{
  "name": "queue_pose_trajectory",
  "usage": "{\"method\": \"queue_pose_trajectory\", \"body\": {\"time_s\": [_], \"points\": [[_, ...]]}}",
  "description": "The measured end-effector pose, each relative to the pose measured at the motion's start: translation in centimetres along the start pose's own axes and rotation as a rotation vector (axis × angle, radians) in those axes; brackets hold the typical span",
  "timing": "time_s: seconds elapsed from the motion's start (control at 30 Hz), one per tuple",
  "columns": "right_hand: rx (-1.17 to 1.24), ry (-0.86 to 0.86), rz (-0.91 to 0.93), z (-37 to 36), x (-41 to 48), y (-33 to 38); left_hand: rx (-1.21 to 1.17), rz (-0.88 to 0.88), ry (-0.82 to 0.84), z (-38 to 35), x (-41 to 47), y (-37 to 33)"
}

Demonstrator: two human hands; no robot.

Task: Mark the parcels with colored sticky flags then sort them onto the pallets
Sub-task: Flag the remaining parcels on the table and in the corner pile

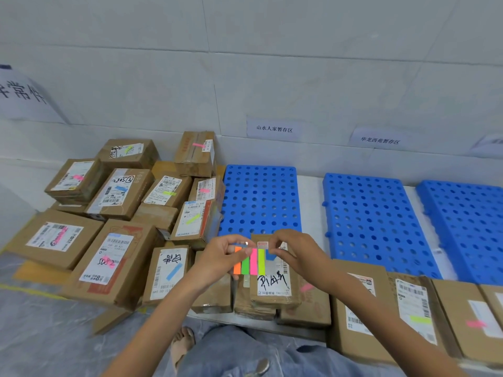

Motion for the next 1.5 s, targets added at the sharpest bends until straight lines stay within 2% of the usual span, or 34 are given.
{"method": "queue_pose_trajectory", "body": {"time_s": [0.1,0.2,0.37,0.47,0.57,0.77,0.8,0.87,0.93,1.0,1.23,1.5], "points": [[0.090,-0.064,-0.028,0.4,-0.1,-0.3,0.032,0.002,0.024,0.0,0.0,0.1],[0.145,-0.103,0.020,1.0,-0.5,0.4,-0.018,0.009,0.015,-0.3,-0.1,-0.1],[0.013,-0.073,0.104,0.1,-0.7,1.6,-0.295,0.046,-0.052,-0.6,-0.2,0.2],[-0.017,-0.125,0.092,0.2,-0.9,1.7,-0.546,0.047,0.034,-2.1,0.0,0.3],[-0.016,-0.224,0.069,0.7,-1.2,1.5,-0.624,-0.011,0.115,-3.2,0.0,-0.2],[0.185,-0.337,0.012,2.4,-1.4,1.8,-0.511,-0.131,0.159,-4.4,-0.1,-1.6],[0.205,-0.347,0.009,2.5,-1.4,1.9,-0.448,-0.138,0.117,-4.4,0.0,-1.7],[0.242,-0.370,0.000,2.7,-1.3,2.2,-0.309,-0.135,-0.084,-3.5,-0.2,-1.9],[0.313,-0.404,-0.031,2.8,-1.3,2.2,-0.290,-0.131,-0.270,-2.4,-0.6,-2.0],[0.403,-0.441,-0.070,2.8,-1.2,2.0,-0.311,-0.141,-0.328,-1.9,-0.6,-2.3],[0.506,-0.424,-0.101,2.3,-0.7,2.0,-0.295,-0.084,-0.317,-1.4,-0.5,-2.1],[0.612,-0.495,-0.141,3.2,0.1,0.7,-0.269,0.014,-0.254,-1.6,-0.7,-0.9]]}}
Point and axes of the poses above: each hand's wrist, its own x-axis towards the middle knuckle, its own z-axis out of the back of the hand, y = z × x, the point moved 8 cm from there along x, towards the middle knuckle, and after that the axes turned 15 degrees about y, right-handed, at the moved point
